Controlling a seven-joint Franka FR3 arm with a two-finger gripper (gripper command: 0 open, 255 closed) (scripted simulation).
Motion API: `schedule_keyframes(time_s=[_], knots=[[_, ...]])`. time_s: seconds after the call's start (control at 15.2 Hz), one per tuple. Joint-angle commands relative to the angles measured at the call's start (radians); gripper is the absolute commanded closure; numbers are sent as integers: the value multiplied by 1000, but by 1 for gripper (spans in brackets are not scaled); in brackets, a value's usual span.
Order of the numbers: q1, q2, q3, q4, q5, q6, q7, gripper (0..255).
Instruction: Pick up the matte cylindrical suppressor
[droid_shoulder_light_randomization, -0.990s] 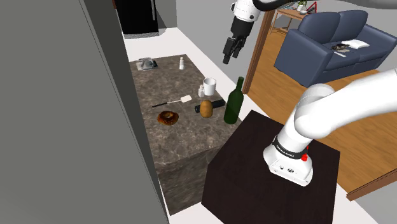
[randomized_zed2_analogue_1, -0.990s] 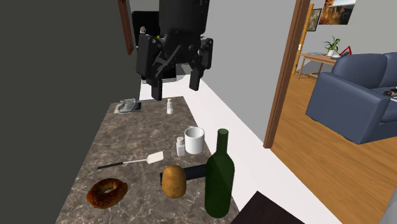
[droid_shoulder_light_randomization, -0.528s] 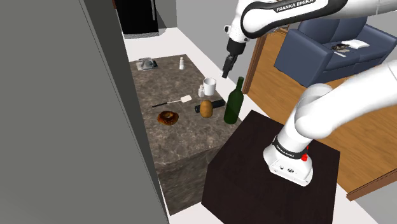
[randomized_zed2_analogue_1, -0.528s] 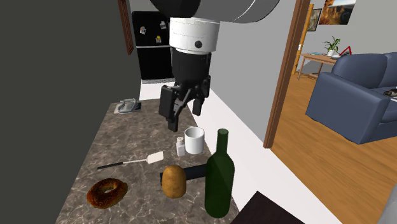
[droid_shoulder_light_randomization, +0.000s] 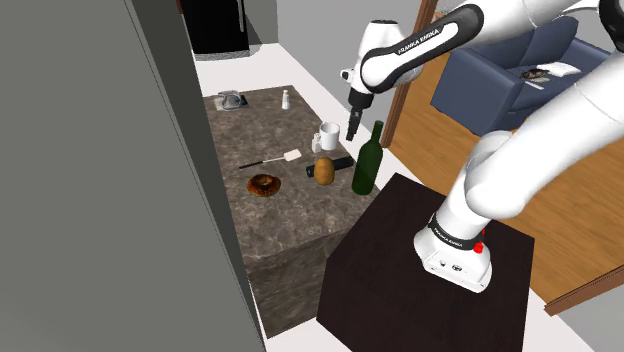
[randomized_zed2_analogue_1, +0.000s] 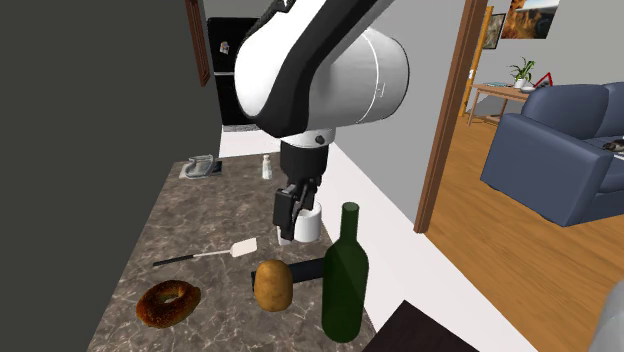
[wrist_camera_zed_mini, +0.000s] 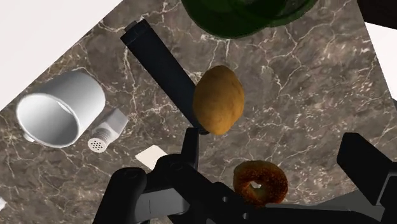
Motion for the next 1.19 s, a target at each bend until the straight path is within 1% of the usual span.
schedule_keyframes(time_s=[0.0, 0.13, 0.26, 0.4, 0.53, 0.66, 0.79, 0.99, 1.06, 1.12], knots=[[19, 87, -37, 3, 16, 83, -89, 0], [41, 175, -67, 17, 50, 151, -181, 0], [62, 268, -92, 38, 106, 215, -286, 0], [76, 365, -104, 67, 186, 271, -406, 0], [70, 463, -90, 103, 280, 318, -534, 0], [42, 559, -54, 147, 368, 357, -657, 0], [-4, 649, -3, 196, 435, 392, -763, 0], [-76, 777, 73, 278, 493, 437, -889, 0], [-98, 819, 95, 308, 502, 451, -924, 0], [-110, 839, 107, 323, 504, 458, -939, 0]])
